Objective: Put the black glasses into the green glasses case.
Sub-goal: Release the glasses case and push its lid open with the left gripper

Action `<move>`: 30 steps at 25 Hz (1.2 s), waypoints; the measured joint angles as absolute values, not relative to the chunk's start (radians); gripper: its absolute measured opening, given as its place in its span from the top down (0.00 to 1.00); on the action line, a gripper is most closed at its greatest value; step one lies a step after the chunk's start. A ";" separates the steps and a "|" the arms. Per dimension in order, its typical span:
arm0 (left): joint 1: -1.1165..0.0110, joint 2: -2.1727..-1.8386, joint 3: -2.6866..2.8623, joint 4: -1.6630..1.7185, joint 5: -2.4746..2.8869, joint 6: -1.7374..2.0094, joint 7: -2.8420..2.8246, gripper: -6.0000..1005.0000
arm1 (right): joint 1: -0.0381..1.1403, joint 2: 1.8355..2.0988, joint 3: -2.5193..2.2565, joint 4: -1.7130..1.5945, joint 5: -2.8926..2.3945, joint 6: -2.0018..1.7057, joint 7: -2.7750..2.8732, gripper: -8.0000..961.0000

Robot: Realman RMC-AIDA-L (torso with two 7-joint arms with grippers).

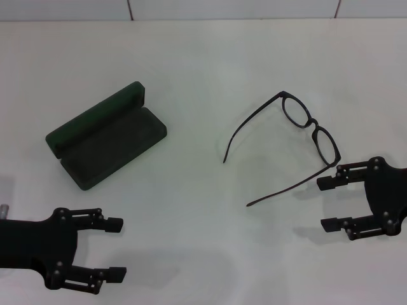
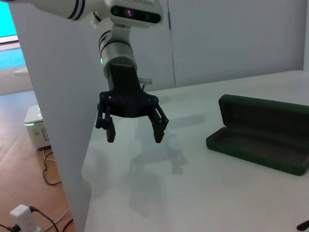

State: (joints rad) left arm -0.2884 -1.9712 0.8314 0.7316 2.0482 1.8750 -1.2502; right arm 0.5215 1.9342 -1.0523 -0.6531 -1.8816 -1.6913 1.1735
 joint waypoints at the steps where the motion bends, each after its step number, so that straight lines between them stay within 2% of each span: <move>1: -0.288 -1.971 0.831 0.732 2.048 1.874 -1.250 0.14 | 0.521 1.934 -1.052 -0.653 -1.881 -1.691 1.175 0.29; 14: -0.288 -1.971 0.827 0.732 2.047 1.870 -1.268 0.14 | 0.520 1.934 -1.052 -0.652 -1.882 -1.692 1.192 0.30; 20: -0.316 -1.972 0.763 0.751 2.048 1.867 -1.445 0.15 | 0.520 1.935 -1.052 -0.649 -1.881 -1.691 1.206 0.30; 26: -0.345 -1.978 0.756 0.958 2.060 1.854 -1.703 0.15 | 0.520 1.936 -1.052 -0.647 -1.883 -1.688 1.210 0.31; 30: -0.416 -1.976 0.758 1.130 2.132 1.847 -1.881 0.15 | 0.521 1.938 -1.054 -0.647 -1.885 -1.692 1.219 0.31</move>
